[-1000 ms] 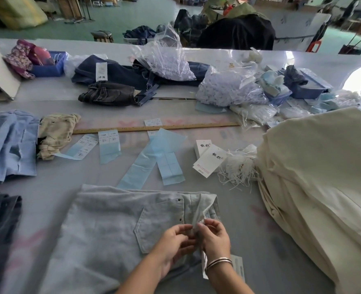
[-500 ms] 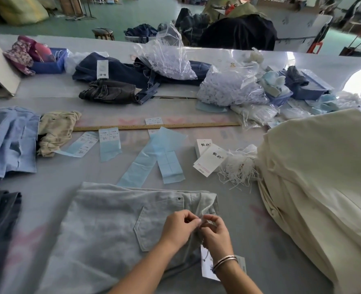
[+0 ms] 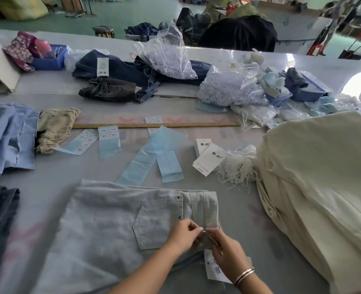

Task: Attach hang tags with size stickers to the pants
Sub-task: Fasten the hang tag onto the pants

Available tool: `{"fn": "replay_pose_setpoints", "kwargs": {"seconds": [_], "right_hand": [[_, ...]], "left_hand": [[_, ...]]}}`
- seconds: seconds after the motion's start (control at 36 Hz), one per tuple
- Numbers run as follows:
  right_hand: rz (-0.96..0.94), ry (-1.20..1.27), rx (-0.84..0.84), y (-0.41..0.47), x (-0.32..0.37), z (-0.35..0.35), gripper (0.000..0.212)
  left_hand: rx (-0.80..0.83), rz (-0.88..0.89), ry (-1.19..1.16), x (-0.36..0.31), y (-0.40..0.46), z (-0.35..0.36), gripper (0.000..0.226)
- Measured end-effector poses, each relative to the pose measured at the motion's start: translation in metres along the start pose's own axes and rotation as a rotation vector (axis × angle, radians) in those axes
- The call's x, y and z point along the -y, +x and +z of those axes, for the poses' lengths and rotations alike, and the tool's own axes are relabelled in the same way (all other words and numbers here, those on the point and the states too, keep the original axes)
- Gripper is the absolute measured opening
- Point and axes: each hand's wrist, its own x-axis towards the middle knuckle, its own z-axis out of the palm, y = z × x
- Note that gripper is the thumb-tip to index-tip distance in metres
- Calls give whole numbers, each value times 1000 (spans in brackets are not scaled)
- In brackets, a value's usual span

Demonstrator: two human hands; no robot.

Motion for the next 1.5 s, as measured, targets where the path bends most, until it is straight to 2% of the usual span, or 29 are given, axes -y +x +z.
{"fn": "replay_pose_setpoints", "kwargs": {"seconds": [0.08, 0.14, 0.28, 0.42, 0.64, 0.69, 0.75, 0.81, 0.86, 0.94, 1.0, 1.08, 1.19, 1.33, 1.5], "right_hand": [[-119, -32, -179, -7, -2, -2, 35], [-186, -81, -225, -11, -1, -4, 32], [-252, -321, -40, -15, 2, 4, 36], [-200, -453, -26, -11, 7, 16, 41], [-120, -474, 16, -1, 11, 26, 46], [-148, -397, 45, -2, 17, 24, 42], [-174, -200, 43, -5, 18, 21, 28], [15, 79, 21, -7, 21, 17, 13], [192, 451, -87, -7, 23, 12, 25], [387, 1039, -194, -2, 32, 1, 19], [448, 1215, -218, 3, 38, -5, 15], [495, 1392, -259, 9, 40, -12, 17], [509, 1502, -270, 17, 39, -19, 21], [545, 1575, -212, 20, 43, -25, 15], [640, 1667, -117, 21, 44, -25, 14]], "left_hand": [[34, -25, -101, -1, -1, 5, 16], [43, -36, -174, -3, -2, 8, 16], [25, -101, -393, -5, -2, 10, 15], [52, -131, -559, -5, -5, 10, 14], [94, 15, -498, -15, -12, 3, 15], [114, 19, -505, -17, -12, 2, 13], [127, 1, -553, -18, -13, 0, 9], [137, -24, -633, -18, -12, -3, 6], [153, -38, -709, -17, -11, -4, 10], [184, -29, -788, -17, -12, -6, 19], [185, -5, -798, -19, -15, -7, 19], [129, 83, -685, -23, -20, -11, 13], [113, 231, -438, -27, -25, -21, 12], [104, 372, -287, -29, -31, -23, 10], [15, 435, -146, -31, -33, -20, 17]]}}
